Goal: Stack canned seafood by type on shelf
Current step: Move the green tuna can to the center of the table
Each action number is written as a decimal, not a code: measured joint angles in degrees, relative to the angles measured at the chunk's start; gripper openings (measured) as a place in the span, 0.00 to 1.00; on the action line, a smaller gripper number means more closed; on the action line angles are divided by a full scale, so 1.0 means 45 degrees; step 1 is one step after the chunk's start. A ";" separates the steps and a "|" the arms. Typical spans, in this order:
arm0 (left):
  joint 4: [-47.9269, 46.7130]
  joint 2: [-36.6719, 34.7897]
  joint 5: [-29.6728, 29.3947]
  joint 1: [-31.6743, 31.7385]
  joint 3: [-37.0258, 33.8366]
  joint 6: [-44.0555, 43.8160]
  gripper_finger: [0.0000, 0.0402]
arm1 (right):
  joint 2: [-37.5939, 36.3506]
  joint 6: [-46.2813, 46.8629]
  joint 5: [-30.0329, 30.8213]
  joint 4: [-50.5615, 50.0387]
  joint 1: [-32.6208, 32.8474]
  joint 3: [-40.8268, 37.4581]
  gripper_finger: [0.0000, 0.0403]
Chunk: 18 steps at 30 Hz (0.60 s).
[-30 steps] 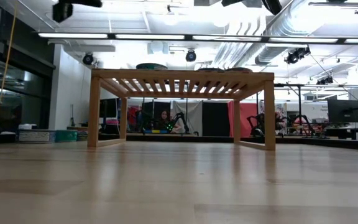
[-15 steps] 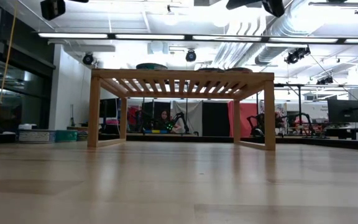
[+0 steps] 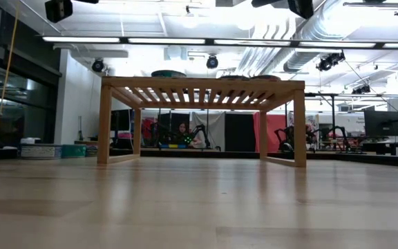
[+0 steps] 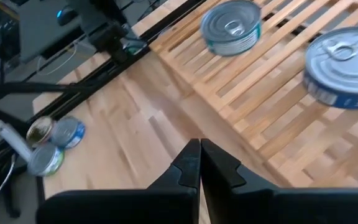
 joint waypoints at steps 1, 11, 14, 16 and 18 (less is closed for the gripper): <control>0.0052 0.0068 -0.0012 0.0000 0.0000 0.0031 0.00 | 0.0000 -0.0056 -0.0135 -0.0027 0.0023 0.0000 0.00; 0.0900 0.1058 -0.0005 -0.0234 0.0000 -0.0023 0.00 | 0.0005 0.0000 -0.1538 -0.0143 0.0954 0.0000 0.00; 0.1088 0.1347 -0.0007 -0.0412 0.0000 -0.0009 0.00 | 0.0005 0.0290 -0.1564 -0.0236 0.1277 0.0000 0.00; 0.1298 0.1511 -0.0005 -0.0512 -0.0007 0.0114 0.00 | 0.0005 0.0465 -0.1601 -0.0337 0.1450 0.0000 0.00; 0.1695 0.1641 -0.0001 -0.0622 -0.0010 0.0304 0.00 | 0.0011 0.0609 -0.1605 -0.0545 0.1644 0.0000 0.00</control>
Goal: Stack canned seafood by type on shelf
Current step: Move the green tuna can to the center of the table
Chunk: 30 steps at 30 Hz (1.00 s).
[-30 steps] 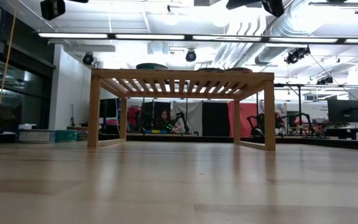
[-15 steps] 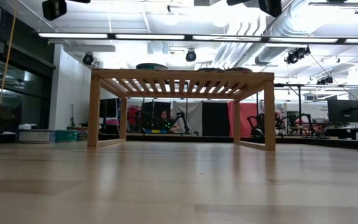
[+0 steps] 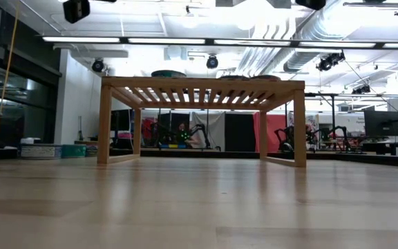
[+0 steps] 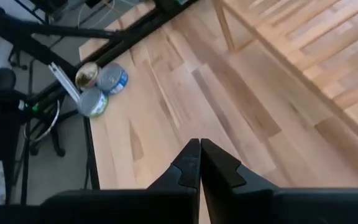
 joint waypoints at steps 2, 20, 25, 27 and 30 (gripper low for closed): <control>0.0367 0.0099 -0.0003 -0.0121 0.0000 0.0074 0.00 | 0.0089 0.0028 0.0002 -0.0063 0.0234 0.0000 0.00; 0.1174 0.1047 -0.0008 -0.2130 0.0005 -0.0893 0.00 | 0.2634 -0.0037 -0.1554 0.2536 0.1603 0.0000 0.00; 0.1684 0.1825 -0.0013 -0.3155 0.0005 -0.0376 0.00 | 0.3474 0.1530 -0.2079 0.3161 0.2296 0.0000 0.00; 0.2598 0.2280 -0.0002 -0.3657 0.0005 0.0074 0.00 | 0.3812 0.2861 -0.2627 0.3210 0.2747 0.0000 0.00; 0.4963 0.3122 0.0014 -0.4438 0.0005 0.0719 0.00 | 0.4368 0.5243 -0.3867 0.3237 0.3638 0.0000 0.00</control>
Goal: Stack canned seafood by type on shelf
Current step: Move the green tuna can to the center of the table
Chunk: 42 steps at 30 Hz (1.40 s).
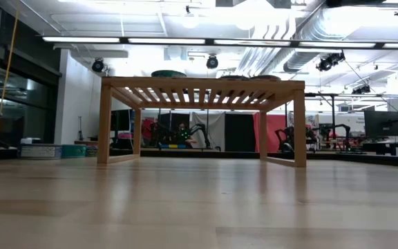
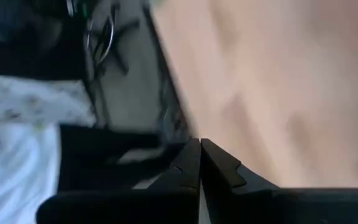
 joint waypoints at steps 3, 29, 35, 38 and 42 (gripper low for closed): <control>0.2608 0.0992 0.0230 -0.0764 0.0000 0.0689 0.00 | 0.0463 0.2500 -0.1184 0.0004 0.1087 0.0000 0.00; -0.5593 0.5093 0.3547 -0.5012 0.1743 -0.9066 0.00 | 0.2824 -0.1599 0.9223 0.2156 0.2138 0.0000 0.00; -0.6925 0.5275 0.5593 -0.5461 0.1904 -0.9128 0.00 | 0.2824 -0.2854 0.8541 0.2115 0.1698 0.0000 0.00; -0.6908 0.5761 0.5981 -0.5798 0.1904 -0.9464 0.00 | 0.2824 -0.2876 0.8838 0.1642 0.1745 0.0000 0.00; -0.6659 0.6804 0.6211 -0.6107 0.1899 -1.0177 0.00 | 0.2834 -0.1974 0.9629 0.0712 0.1877 0.0000 0.00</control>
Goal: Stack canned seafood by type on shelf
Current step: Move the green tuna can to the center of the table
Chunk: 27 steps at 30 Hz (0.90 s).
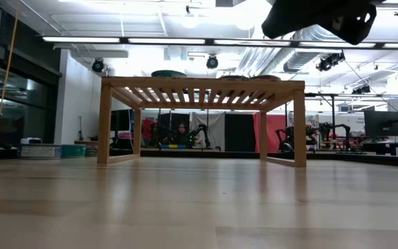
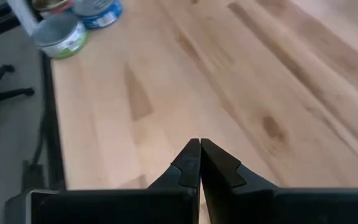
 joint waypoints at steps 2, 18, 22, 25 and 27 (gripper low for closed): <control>-0.0011 0.0386 0.0001 -0.0014 -0.0010 -0.0440 0.00 | 0.0000 0.0071 0.0025 -0.0130 0.0071 0.0000 0.00; 0.2627 0.2096 0.0401 -0.0496 0.0005 -0.1075 0.00 | 0.0000 0.0956 -0.0142 -0.2532 0.0400 0.0000 0.00; 0.2512 0.2522 0.0115 -0.0428 0.0023 -0.1142 0.00 | 0.0000 0.0971 -0.0173 -0.2624 0.0476 0.0000 0.00; 0.2566 0.2692 0.0006 -0.0226 0.0063 -0.1140 0.00 | 0.0000 0.0972 -0.0213 -0.2609 0.0466 0.0000 0.00; 0.2535 0.2702 -0.0458 0.0097 0.0063 -0.1105 0.00 | 0.0000 0.0970 -0.0204 -0.2614 0.0461 0.0000 0.00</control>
